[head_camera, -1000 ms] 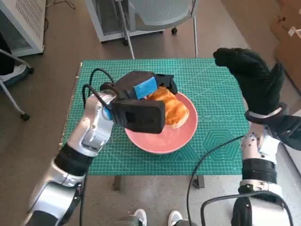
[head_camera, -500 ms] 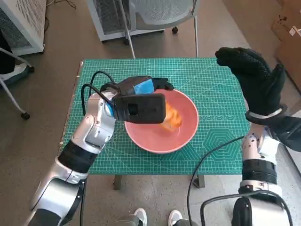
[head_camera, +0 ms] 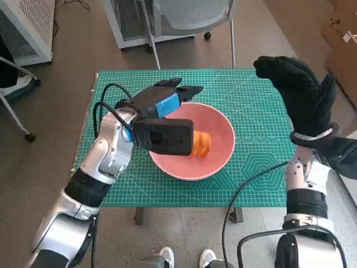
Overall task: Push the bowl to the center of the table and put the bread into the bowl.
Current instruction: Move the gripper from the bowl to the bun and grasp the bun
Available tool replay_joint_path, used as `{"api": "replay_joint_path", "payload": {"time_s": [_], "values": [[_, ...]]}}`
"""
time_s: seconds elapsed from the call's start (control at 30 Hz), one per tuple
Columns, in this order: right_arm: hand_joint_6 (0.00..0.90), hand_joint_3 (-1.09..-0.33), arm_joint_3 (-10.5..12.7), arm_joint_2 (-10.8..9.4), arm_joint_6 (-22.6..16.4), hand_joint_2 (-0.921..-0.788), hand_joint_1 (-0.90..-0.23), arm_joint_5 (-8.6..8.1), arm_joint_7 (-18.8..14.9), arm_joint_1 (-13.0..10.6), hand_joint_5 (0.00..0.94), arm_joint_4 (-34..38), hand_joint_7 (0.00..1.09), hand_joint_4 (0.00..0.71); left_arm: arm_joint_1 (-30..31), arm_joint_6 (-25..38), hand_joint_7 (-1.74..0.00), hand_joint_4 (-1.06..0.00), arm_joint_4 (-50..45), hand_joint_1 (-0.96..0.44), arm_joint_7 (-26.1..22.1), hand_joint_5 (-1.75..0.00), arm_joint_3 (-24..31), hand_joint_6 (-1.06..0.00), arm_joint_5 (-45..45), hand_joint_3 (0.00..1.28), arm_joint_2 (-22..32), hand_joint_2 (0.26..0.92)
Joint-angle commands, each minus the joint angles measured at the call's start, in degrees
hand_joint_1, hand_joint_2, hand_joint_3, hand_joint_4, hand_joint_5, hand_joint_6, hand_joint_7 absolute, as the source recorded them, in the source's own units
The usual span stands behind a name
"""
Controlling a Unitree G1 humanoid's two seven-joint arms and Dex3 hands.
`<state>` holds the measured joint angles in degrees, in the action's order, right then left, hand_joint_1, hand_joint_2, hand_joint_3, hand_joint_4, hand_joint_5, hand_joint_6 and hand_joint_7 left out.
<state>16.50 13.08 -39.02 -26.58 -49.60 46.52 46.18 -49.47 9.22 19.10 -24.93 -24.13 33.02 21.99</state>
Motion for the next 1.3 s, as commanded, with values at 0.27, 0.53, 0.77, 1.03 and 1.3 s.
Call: {"api": "replay_joint_path", "payload": {"time_s": [0.27, 0.53, 0.77, 1.03, 1.3], "values": [[0.372, -0.781, -0.1, 0.3, 1.7, -0.921, -0.716, -0.14, -1.5, -0.5, 0.0, 0.9, 0.0, 0.278, 2.0, 0.7, 0.0, 0.0, -7.6, -0.39, -1.2, 0.0, 4.8, -0.2, -0.3, 0.0, 5.1, 0.746], [0.371, -0.783, 0.7, 0.7, 2.4, -0.921, -0.695, -1.12, -3.1, 0.0, 0.0, 1.1, 0.0, 0.278, 2.4, 6.3, 0.0, 0.0, -10.6, -0.32, -5.1, 0.0, 10.3, -0.2, -1.3, 0.0, 9.8, 0.726], [0.371, -0.785, 1.1, 0.5, 2.1, -0.921, -0.677, -1.09, -3.8, 0.4, 0.001, 1.9, 0.0, 0.278, 2.3, 14.5, 0.0, 0.0, -12.9, -0.24, -8.7, 0.0, 10.5, -0.17, 1.1, 0.0, 11.8, 0.697], [0.371, -0.783, 1.1, 0.4, 1.9, -0.921, -0.673, -0.89, -4.5, 1.4, 0.0, 3.7, 0.0, 0.278, 2.8, 17.7, 0.0, 0.0, -11.7, -0.17, -9.1, 0.0, 8.0, -0.11, 3.5, 0.0, 11.8, 0.685], [0.367, -0.781, 0.9, 0.3, 2.3, -0.921, -0.675, -0.88, -5.0, 1.9, 0.001, 4.3, 0.0, 0.28, 2.8, 17.2, 0.0, 0.0, -9.2, -0.14, -9.2, 0.0, 6.9, -0.09, 3.2, 0.0, 11.8, 0.68]]}}
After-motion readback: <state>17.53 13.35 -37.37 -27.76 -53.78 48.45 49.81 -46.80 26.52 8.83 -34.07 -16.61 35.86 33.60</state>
